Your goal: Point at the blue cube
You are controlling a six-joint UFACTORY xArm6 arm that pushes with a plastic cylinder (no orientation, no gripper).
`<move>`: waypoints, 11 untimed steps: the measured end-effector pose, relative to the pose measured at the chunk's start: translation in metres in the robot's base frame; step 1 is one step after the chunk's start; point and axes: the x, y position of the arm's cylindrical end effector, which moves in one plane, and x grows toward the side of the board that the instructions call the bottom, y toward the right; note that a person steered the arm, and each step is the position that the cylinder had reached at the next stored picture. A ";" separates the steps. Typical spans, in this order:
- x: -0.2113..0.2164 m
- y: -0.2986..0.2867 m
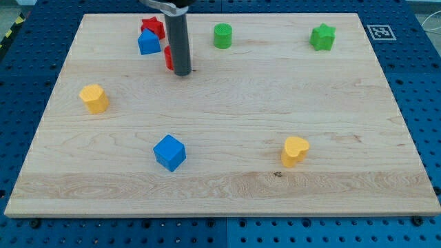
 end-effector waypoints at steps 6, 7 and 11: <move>0.016 0.016; 0.048 0.011; 0.167 -0.057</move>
